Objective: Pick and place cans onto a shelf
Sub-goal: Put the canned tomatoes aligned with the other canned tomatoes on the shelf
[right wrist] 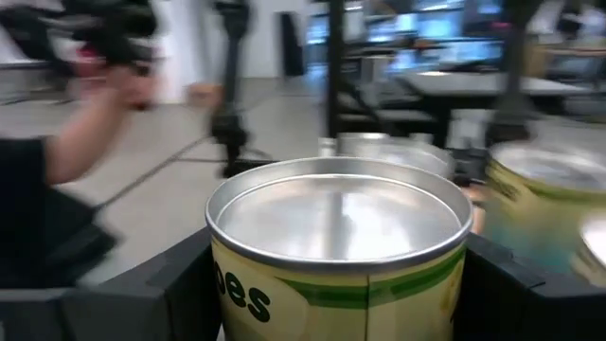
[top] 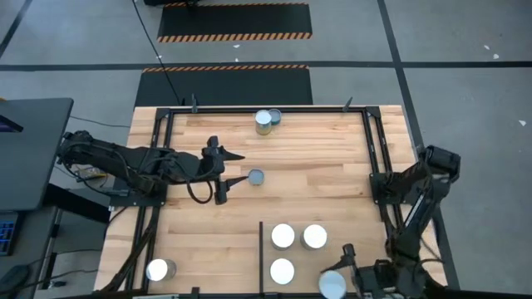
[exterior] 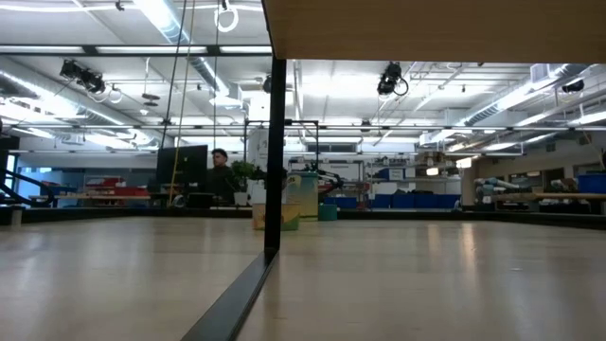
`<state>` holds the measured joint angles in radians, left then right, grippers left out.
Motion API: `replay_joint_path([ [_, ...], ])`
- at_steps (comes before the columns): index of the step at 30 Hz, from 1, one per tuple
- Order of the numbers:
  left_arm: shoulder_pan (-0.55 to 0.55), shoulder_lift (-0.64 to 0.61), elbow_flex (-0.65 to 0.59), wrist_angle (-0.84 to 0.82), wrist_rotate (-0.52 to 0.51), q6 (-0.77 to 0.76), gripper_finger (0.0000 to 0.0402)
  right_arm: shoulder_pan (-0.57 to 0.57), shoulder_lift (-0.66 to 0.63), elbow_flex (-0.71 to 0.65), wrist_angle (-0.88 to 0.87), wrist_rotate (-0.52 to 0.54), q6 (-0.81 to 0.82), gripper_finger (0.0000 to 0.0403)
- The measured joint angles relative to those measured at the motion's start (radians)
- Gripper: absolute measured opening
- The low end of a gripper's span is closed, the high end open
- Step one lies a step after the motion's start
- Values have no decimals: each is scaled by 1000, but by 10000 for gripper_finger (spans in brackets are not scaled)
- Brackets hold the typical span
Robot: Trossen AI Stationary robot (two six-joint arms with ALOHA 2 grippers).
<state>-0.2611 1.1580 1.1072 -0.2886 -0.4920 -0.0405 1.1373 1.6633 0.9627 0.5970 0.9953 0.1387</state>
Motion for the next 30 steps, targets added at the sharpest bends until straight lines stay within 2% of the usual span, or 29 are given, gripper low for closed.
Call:
replay_joint_path([
  [3, 2, 0, 0, 0, 0, -2, 272, -1, 58, -1, 115, 112, -7, 308],
  [7, 2, 0, 0, 0, -1, -1, 272, 0, 87, 0, 224, 196, -42, 308],
  [13, 2, 0, 0, -2, 0, -1, 272, -21, 133, 0, 239, 184, 19, 310],
  [22, 2, 0, 0, -2, 0, -1, 272, -49, 169, 0, 241, 196, 16, 317],
  [30, 2, 0, 0, -1, 0, -1, 272, -73, 169, 0, 241, 200, -10, 366],
])
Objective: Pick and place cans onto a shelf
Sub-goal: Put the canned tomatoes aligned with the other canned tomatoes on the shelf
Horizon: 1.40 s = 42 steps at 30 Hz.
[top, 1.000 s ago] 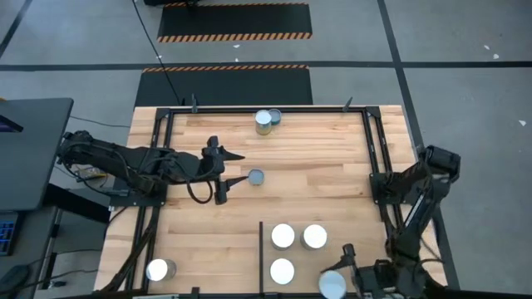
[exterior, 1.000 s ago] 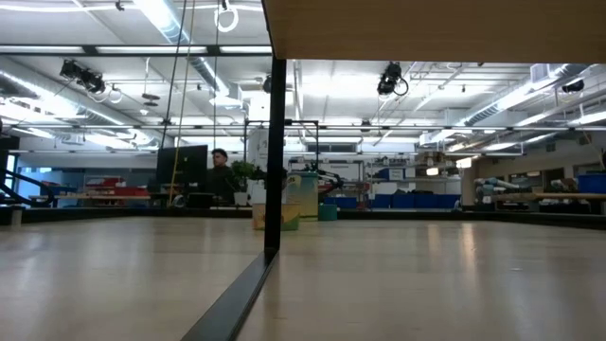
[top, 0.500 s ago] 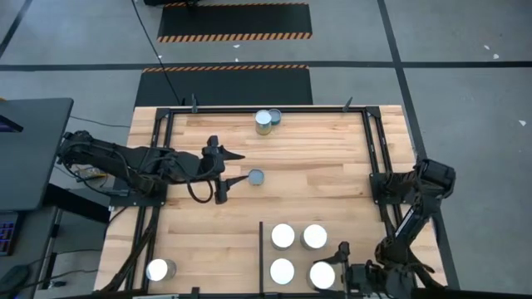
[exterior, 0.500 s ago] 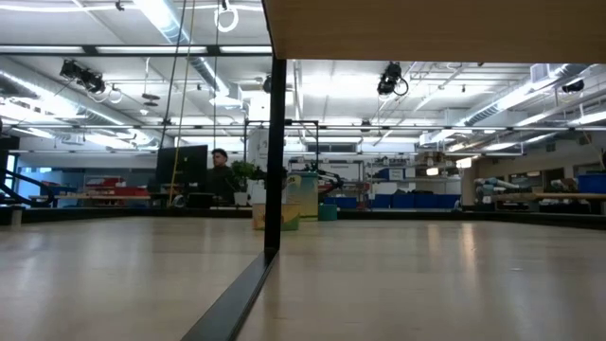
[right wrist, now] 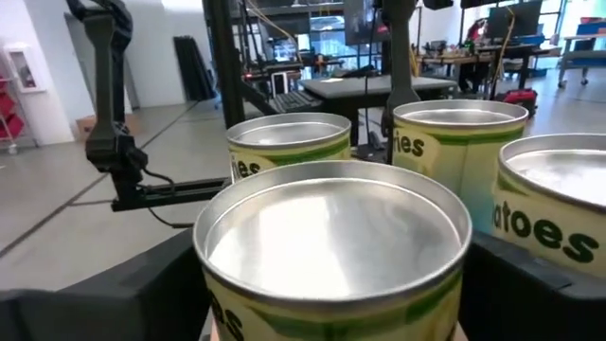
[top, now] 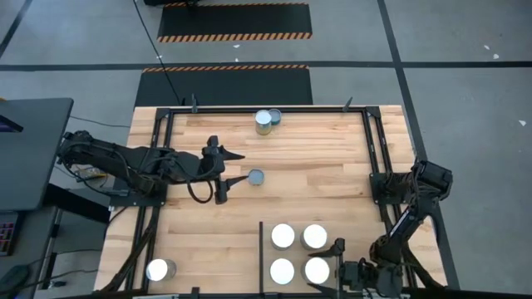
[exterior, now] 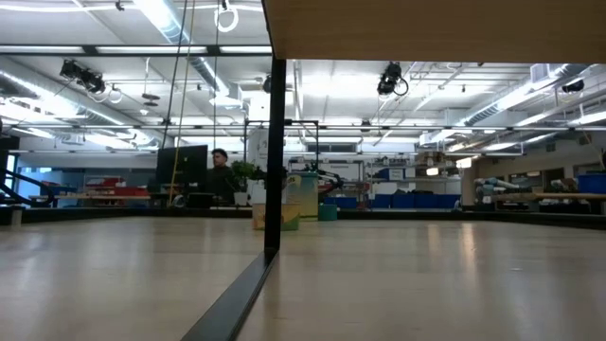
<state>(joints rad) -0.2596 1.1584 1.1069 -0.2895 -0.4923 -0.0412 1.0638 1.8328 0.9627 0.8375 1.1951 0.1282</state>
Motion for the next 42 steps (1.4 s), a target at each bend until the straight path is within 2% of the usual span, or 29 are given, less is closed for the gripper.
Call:
replay_joint_path([
  [5, -2, 0, 0, 0, 0, 0, 272, 1, 0, 0, 84, -3, -119, 387],
  [13, -2, 0, 0, 0, 0, -1, 272, 21, -1, 0, 349, -29, -349, 387],
  [17, -2, 0, 0, 0, 0, -5, 272, 52, -43, 0, 392, -25, -483, 386],
  [19, -2, 0, 0, 0, 0, -22, 272, 91, -94, 0, 396, 16, -574, 386],
  [23, -9, 0, 0, 0, 15, -27, 272, 191, -202, 0, 312, 183, -682, 383],
  [26, -25, 3, 0, 1, 26, -31, 272, 247, -254, 0, 182, 284, -653, 370],
  [29, -43, 16, -2, -1, 29, -51, 272, 272, -268, -12, 83, 287, -556, 351],
  [36, -82, 39, -3, 7, 25, -83, 272, 221, -264, -128, -143, 121, -142, 283],
  [39, -81, 48, -1, 5, 23, -84, 272, 165, -264, -171, -163, 30, -33, 247],
  [42, -81, 48, -2, 8, 22, -86, 272, 113, -264, -195, -164, -92, 9, 217],
])
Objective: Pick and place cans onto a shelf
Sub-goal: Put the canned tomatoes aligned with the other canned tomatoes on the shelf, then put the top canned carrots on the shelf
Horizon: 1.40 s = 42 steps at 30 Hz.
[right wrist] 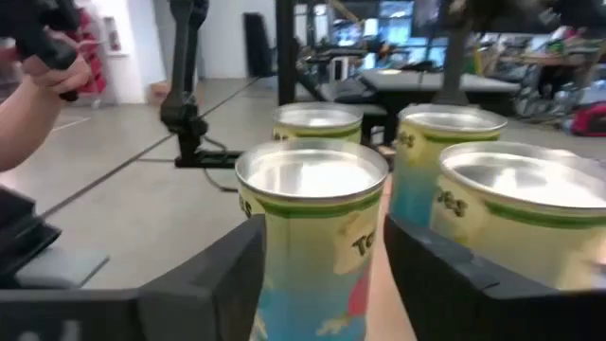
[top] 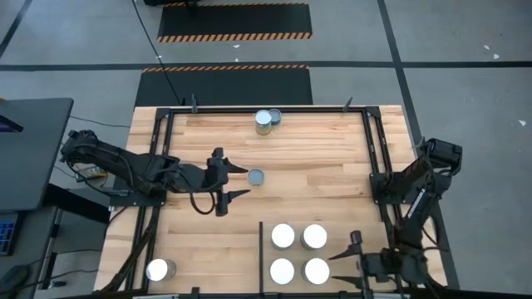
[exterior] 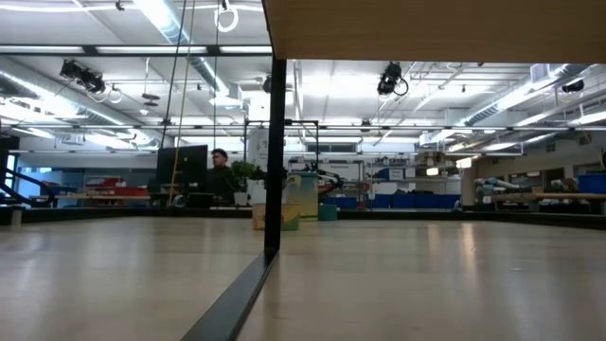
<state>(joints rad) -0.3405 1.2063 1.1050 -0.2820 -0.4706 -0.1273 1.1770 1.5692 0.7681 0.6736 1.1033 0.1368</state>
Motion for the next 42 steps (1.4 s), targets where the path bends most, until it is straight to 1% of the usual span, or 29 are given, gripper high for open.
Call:
replay_joint_path([
  [3, 0, -1, 0, -2, 0, 0, 272, -23, 0, -2, 3, -43, -1, 197],
  [6, 0, 0, 0, 0, 0, 0, 272, -27, 0, -3, 4, -47, -5, 188],
  [16, 0, 0, 0, -1, 1, -9, 272, -36, -2, -3, 5, -46, -17, 185],
  [18, 0, 0, 0, -5, 1, -28, 272, -30, -13, -3, 4, -19, -32, 185],
  [21, 4, 0, 1, -37, 1, -38, 272, -10, -66, -3, 3, 27, -89, 185],
  [24, 14, 0, 1, -77, 9, -45, 272, 8, -154, -3, 5, 28, -143, 185],
  [26, 23, -1, 2, -117, 22, -47, 272, -1, -219, -3, 6, 28, -193, 185],
  [28, 32, -1, 2, -174, 23, -70, 272, -44, -277, -3, 7, 27, -256, 185],
  [30, 41, -1, 2, -228, 23, -102, 269, -111, -329, -3, 6, 7, -314, 185],
  [31, 44, -1, 2, -254, 23, -117, 268, -150, -350, -3, 5, -19, -336, 185],
  [34, 45, -2, -2, -288, 19, -144, 260, -288, -400, -3, -34, -146, -362, 190],
  [38, 49, -5, -69, -274, 8, -132, 246, -496, -419, -3, -144, -289, -280, 204],
  [40, 57, -10, -131, -231, 2, -125, 237, -606, -401, -3, -181, -369, -217, 215],
  [42, 70, -11, -205, -153, -1, -117, 228, -706, -378, -3, -195, -464, -174, 227],
])
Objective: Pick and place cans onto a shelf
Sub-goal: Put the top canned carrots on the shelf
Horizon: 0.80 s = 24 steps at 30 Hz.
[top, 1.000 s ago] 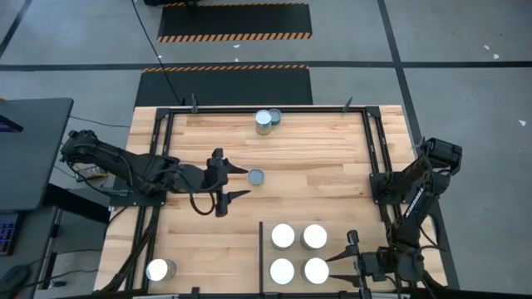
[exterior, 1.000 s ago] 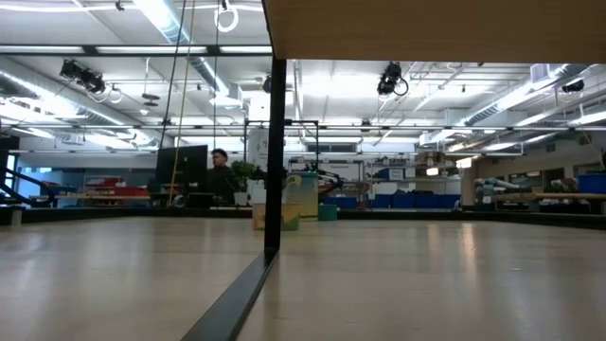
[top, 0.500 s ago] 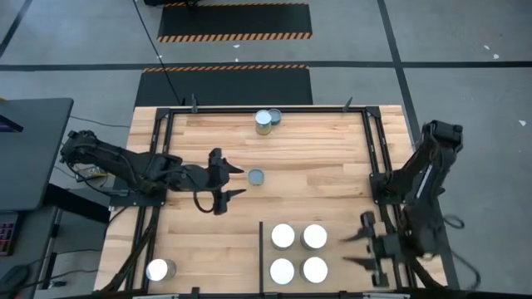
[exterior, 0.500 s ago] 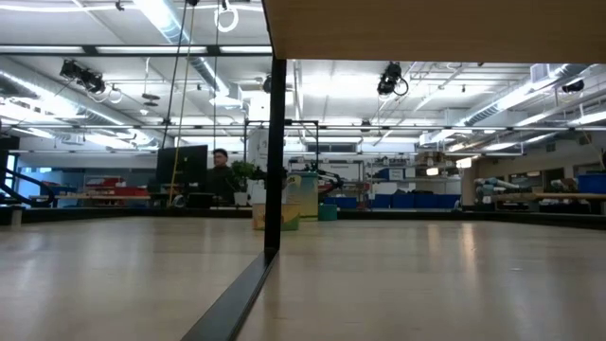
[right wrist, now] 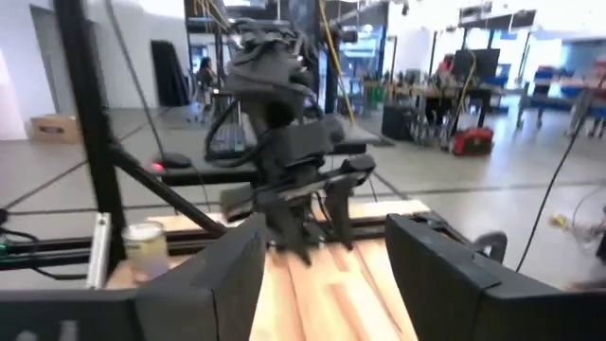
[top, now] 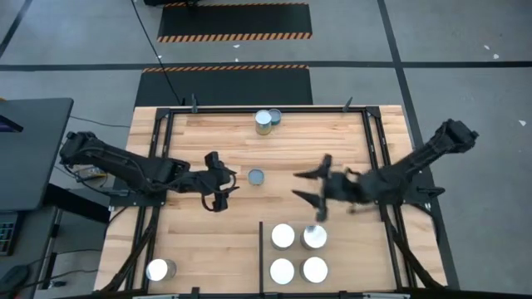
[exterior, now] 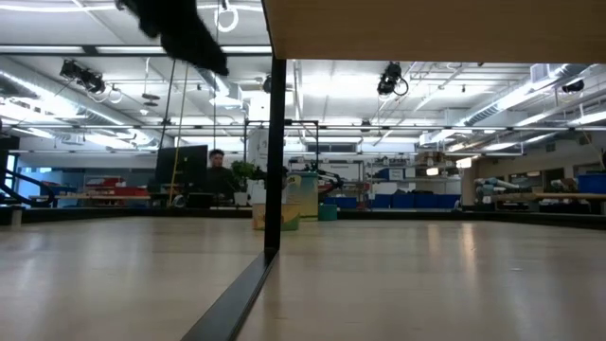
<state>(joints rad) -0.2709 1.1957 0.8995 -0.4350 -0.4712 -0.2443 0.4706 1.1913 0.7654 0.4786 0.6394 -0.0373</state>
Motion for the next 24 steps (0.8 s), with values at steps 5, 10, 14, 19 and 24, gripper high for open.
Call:
replay_joint_path([
  [5, 52, 1, -190, 234, 1, 44, 217, -215, 38, 46, -100, -149, 95, 263],
  [10, 132, 1, -376, 534, 23, 73, 215, -351, 50, 89, -263, -214, 140, 305],
  [14, 235, 2, -503, 818, 19, 84, 217, -409, 17, 90, -367, -216, 161, 328],
  [19, 403, 21, -542, 1012, 27, 167, 240, -428, -2, 90, -483, -217, 202, 342],
  [24, 554, 111, -475, 1017, 164, 204, 299, -377, -10, 90, -509, -214, 187, 362],
])
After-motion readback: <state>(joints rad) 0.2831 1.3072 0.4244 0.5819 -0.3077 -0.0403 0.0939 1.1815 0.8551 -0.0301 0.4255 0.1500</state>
